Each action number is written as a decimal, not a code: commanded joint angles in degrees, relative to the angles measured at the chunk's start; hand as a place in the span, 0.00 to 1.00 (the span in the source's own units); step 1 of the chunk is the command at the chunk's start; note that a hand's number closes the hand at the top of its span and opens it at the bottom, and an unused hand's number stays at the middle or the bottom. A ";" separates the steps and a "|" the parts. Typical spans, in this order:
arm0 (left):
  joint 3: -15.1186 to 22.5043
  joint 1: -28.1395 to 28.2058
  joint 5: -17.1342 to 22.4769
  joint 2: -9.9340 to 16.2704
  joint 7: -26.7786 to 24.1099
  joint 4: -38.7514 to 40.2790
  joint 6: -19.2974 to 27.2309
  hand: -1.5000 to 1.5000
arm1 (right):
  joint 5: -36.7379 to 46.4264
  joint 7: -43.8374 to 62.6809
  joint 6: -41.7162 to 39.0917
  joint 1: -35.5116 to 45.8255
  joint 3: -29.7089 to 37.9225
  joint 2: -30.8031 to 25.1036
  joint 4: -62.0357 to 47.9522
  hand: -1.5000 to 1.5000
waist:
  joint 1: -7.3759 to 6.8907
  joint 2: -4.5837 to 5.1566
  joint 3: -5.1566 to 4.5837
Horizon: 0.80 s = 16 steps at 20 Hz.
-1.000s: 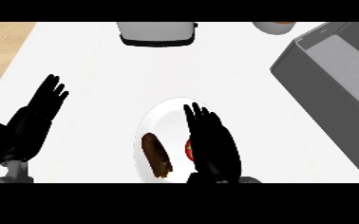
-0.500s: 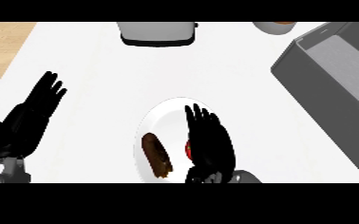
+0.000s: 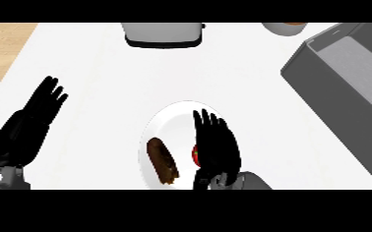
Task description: Pick the tomato from the plate and place it in the cardboard box
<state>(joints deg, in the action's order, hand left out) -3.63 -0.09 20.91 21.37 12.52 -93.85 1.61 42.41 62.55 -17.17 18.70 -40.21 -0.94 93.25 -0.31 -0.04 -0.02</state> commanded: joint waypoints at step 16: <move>-3.80 -1.82 -1.34 -1.16 0.48 2.92 -3.82 0.50 | -1.46 6.23 5.49 2.95 -2.39 0.91 -10.49 0.00 | -0.12 0.08 0.00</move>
<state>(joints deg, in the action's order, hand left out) -5.87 -0.69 19.20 19.58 13.45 -93.37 -0.29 42.83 60.76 -14.58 18.20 -40.68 -0.64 85.29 -0.30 0.00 -0.01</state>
